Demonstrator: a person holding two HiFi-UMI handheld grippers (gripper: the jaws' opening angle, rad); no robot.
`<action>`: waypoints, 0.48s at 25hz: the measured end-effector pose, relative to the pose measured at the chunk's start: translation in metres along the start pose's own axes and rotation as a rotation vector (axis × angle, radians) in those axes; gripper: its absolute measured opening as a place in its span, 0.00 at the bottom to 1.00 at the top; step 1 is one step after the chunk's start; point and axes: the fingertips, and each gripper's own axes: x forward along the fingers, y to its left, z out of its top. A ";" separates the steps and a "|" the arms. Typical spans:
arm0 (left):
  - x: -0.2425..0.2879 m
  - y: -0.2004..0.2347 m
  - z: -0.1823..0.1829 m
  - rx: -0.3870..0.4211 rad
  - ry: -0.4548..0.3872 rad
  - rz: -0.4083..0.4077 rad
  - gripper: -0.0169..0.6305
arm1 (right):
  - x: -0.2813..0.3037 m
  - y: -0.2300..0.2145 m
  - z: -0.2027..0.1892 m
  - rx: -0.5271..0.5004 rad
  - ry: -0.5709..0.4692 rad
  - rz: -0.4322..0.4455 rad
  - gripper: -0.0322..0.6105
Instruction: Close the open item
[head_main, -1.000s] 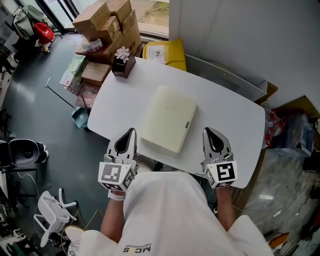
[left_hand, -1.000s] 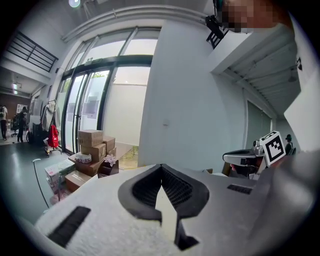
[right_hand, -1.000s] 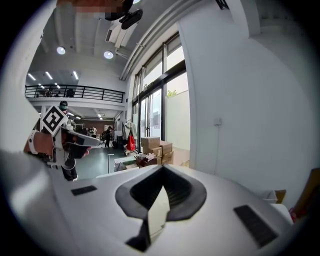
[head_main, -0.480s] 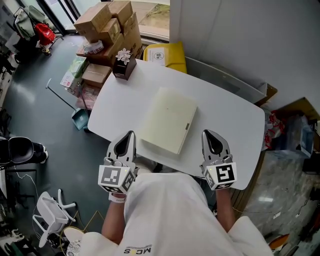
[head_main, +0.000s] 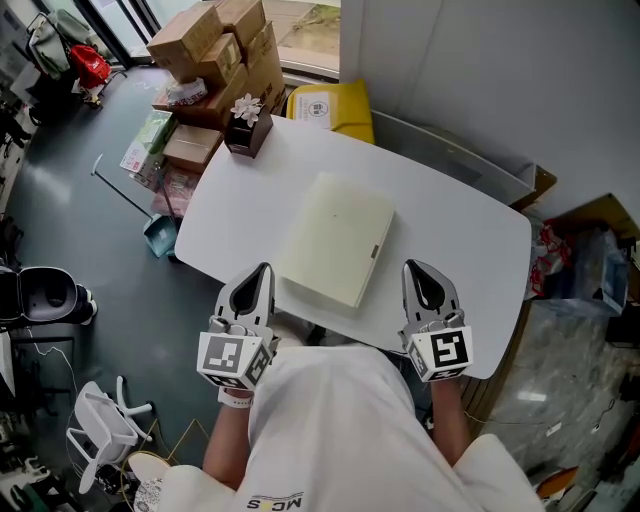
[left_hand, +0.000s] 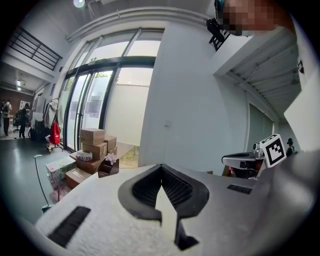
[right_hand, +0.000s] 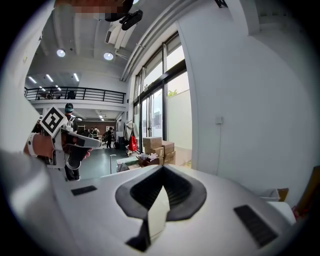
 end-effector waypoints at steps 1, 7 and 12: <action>0.000 0.000 0.000 -0.001 0.001 0.000 0.07 | 0.000 0.001 0.001 -0.002 -0.001 0.002 0.07; -0.001 0.001 -0.003 -0.007 0.005 -0.001 0.07 | 0.001 0.003 0.001 -0.005 -0.003 0.004 0.07; -0.003 0.001 -0.007 -0.012 0.012 -0.001 0.07 | 0.001 0.005 -0.003 -0.001 0.006 0.004 0.07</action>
